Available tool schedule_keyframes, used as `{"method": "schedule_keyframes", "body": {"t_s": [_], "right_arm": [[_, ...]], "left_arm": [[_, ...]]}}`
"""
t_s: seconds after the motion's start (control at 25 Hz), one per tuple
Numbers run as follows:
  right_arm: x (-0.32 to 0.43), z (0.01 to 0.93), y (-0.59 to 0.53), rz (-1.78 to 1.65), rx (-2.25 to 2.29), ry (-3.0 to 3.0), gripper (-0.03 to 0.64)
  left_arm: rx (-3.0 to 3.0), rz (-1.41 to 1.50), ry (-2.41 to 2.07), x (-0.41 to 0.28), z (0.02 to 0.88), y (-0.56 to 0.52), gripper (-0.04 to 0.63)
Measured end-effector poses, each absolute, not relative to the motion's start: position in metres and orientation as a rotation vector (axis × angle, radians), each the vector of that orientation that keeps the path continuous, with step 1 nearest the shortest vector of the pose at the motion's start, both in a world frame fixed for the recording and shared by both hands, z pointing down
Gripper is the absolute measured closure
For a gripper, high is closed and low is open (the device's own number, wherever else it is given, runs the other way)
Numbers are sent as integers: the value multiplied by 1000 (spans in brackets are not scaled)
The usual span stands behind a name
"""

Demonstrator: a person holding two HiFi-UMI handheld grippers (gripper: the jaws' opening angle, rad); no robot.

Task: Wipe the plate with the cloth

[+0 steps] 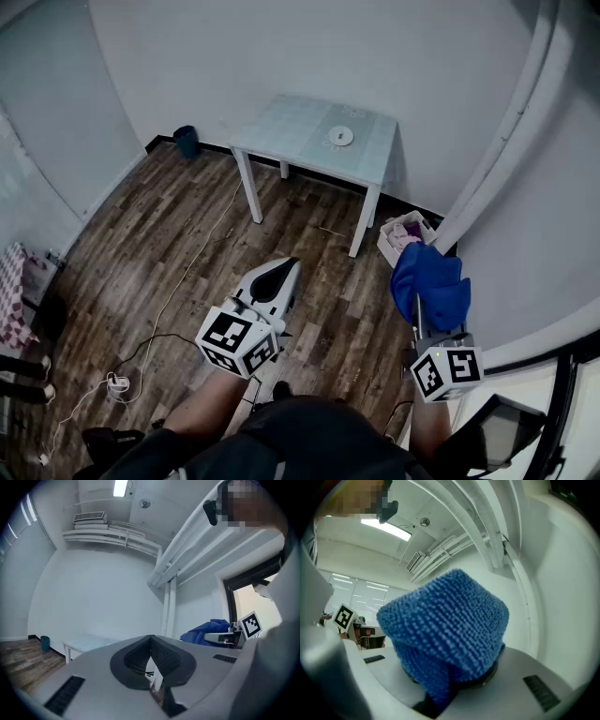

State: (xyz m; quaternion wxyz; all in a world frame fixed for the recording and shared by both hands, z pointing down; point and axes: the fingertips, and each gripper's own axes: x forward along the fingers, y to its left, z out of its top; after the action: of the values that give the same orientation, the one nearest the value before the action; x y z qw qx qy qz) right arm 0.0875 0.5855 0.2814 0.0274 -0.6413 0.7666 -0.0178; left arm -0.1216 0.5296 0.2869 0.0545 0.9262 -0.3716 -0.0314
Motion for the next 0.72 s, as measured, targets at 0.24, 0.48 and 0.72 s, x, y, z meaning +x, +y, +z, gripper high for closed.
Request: {"method": "schedule_keyframes", "body": {"t_s": [0.24, 0.48, 0.72], "right_arm": [[82, 282, 585, -62, -1975, 2361, 548], [61, 283, 574, -45, -1946, 2398, 548], [30, 283, 556, -59, -1941, 2399, 548]], "left_arm": [[2809, -91, -1165, -131, 288, 527, 586], [2798, -101, -1184, -150, 289, 517, 586], [2784, -115, -1180, -176, 294, 501, 586]]}}
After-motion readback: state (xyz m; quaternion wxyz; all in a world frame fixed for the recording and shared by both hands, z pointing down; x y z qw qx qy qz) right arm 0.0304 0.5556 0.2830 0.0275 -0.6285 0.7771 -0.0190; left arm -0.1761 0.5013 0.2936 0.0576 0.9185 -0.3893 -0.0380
